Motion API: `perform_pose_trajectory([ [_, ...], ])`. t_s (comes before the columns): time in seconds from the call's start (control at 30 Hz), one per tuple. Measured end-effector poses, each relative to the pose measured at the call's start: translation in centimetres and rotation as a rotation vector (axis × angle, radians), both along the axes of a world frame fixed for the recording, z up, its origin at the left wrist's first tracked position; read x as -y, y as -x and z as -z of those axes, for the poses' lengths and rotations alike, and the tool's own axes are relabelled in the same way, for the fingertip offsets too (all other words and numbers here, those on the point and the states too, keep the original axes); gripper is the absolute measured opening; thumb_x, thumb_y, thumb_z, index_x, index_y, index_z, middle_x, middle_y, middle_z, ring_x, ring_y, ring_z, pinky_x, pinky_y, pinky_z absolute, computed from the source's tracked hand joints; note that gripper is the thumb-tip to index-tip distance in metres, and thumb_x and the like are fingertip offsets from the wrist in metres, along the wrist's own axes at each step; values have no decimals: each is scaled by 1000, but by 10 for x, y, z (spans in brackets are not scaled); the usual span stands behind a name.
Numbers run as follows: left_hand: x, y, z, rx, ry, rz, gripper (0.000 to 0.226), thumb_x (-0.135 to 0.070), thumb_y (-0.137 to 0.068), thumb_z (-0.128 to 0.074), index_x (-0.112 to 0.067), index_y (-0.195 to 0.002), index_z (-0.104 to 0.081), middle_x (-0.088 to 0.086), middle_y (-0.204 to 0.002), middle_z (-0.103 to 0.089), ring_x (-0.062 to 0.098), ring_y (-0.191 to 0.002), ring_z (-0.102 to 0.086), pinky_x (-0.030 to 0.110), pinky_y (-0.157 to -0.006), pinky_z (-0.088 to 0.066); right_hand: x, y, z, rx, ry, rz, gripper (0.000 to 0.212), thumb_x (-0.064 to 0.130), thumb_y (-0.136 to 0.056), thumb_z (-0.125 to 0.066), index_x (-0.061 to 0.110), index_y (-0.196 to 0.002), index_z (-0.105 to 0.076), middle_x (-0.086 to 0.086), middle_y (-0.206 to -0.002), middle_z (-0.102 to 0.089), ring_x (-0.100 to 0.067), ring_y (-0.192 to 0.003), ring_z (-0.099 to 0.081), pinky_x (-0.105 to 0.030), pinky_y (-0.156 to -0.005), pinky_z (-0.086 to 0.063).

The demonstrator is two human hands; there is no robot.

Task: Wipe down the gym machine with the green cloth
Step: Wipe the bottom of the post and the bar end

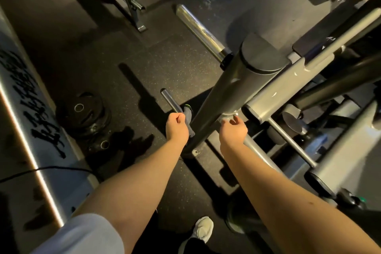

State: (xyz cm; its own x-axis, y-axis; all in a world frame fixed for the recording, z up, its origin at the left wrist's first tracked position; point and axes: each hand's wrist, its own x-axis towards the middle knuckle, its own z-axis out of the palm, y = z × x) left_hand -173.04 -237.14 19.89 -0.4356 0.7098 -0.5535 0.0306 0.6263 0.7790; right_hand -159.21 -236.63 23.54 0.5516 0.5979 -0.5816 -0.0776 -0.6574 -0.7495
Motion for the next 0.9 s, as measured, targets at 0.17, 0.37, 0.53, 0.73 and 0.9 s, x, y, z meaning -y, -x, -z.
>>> perform_pose_trajectory([
  [0.17,-36,2,18,72,38,-16,27,-17,-105,-45,0,-117,-61,20,-120,-62,34,-116,-61,38,-97,-50,-41,9,18,28,-34,171,69,26,-99,-66,17,-158,-31,-6,-147,-52,-28,-133,-52,-36,-110,-42],
  [0.37,-110,7,68,177,60,74,14,-25,-104,-46,-26,-103,-60,7,-124,-59,27,-123,-56,43,-109,-43,-77,35,68,128,-187,277,82,31,-93,-73,31,-159,-24,3,-153,-48,-22,-143,-44,-46,-120,-35],
  [0.53,-148,-20,102,263,11,206,14,-21,-108,-44,-16,-111,-57,-1,-94,-60,6,-85,-61,12,-71,-48,-83,50,103,197,-253,340,99,35,-92,-74,45,-160,-3,12,-161,-37,-15,-148,-35,-43,-124,-28],
  [0.73,-140,-48,151,447,-20,277,39,-27,-110,-42,-28,-148,-49,0,-135,-61,10,-118,-60,16,-89,-51,-79,51,127,323,-276,338,97,40,-91,-74,42,-161,-6,18,-154,-44,-11,-146,-38,-42,-125,-27],
  [0.9,-134,-42,190,463,62,179,39,-29,-110,-42,-30,-148,-51,-1,-142,-58,17,-131,-53,40,-115,-40,-76,45,134,309,-267,296,97,37,-90,-76,39,-162,-12,37,-133,-49,-6,-141,-43,-34,-123,-30],
])
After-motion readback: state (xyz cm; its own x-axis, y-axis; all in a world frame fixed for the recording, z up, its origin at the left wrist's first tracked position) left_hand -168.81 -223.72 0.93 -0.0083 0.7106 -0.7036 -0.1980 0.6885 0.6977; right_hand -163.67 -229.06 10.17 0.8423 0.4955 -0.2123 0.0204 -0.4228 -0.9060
